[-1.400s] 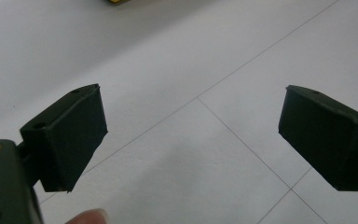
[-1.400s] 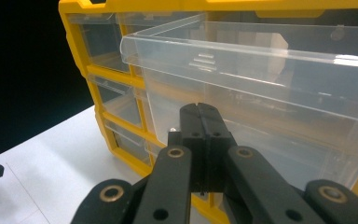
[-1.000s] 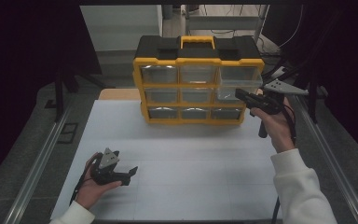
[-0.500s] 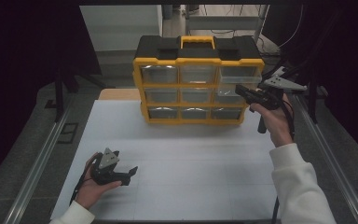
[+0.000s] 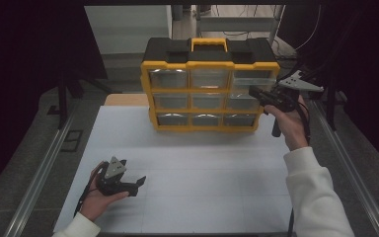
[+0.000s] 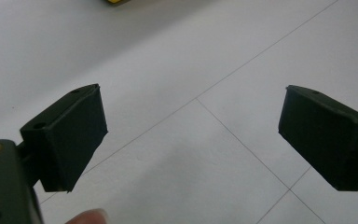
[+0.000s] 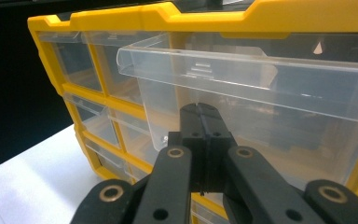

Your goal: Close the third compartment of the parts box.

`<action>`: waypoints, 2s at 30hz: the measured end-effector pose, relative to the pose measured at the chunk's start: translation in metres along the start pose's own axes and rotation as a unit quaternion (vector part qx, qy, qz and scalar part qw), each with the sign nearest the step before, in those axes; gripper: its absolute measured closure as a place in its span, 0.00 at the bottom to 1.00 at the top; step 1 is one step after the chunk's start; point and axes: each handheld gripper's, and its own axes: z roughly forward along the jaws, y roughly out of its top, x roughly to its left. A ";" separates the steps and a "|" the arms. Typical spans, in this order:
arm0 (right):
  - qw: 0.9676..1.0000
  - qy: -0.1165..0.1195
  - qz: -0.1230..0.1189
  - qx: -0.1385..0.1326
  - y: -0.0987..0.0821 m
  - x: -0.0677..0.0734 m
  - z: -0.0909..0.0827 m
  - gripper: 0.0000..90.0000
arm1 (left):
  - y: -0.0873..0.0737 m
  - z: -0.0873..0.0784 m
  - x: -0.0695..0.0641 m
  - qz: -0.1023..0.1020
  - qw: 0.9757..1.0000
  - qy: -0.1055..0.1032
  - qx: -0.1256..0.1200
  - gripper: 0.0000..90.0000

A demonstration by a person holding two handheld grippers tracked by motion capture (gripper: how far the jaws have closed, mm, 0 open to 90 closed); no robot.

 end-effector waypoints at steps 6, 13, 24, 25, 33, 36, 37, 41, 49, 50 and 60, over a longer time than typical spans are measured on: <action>1.000 -0.005 0.000 0.001 0.002 -0.002 0.003 1.00 | 0.000 0.000 0.000 0.000 1.000 0.000 0.000 0.09; 1.000 -0.013 0.002 0.002 0.003 -0.005 0.008 1.00 | 0.000 0.000 0.000 0.000 1.000 0.000 0.000 0.09; 1.000 -0.022 0.010 -0.002 0.005 -0.009 0.014 1.00 | 0.000 0.000 0.001 -0.001 1.000 0.000 -0.001 0.09; 1.000 -0.022 0.010 -0.001 0.005 -0.009 0.014 1.00 | 0.000 0.000 0.001 -0.002 1.000 0.000 -0.001 0.09; 1.000 -0.029 0.009 -0.002 0.005 -0.011 0.020 1.00 | 0.000 0.000 0.001 -0.001 1.000 0.001 -0.001 0.09; 1.000 -0.028 0.011 -0.004 0.005 -0.012 0.020 1.00 | 0.000 0.000 0.001 -0.001 1.000 0.001 -0.001 0.09; 1.000 -0.029 0.010 -0.004 0.005 -0.012 0.021 1.00 | 0.000 0.000 0.001 -0.001 1.000 0.001 -0.001 0.09; 0.999 -0.031 0.012 -0.006 0.005 -0.013 0.021 1.00 | 0.000 0.000 0.001 -0.001 1.000 0.001 -0.001 0.09; 0.999 -0.035 0.016 -0.008 0.005 -0.014 0.025 1.00 | 0.000 0.000 0.001 0.000 1.000 0.001 0.000 0.09; 0.999 -0.035 0.016 -0.008 0.005 -0.014 0.025 1.00 | 0.000 0.000 0.001 0.000 1.000 0.001 -0.001 0.09; 0.999 -0.028 0.014 -0.009 0.005 -0.014 0.024 1.00 | 0.001 0.001 0.001 -0.002 1.000 0.000 0.000 0.09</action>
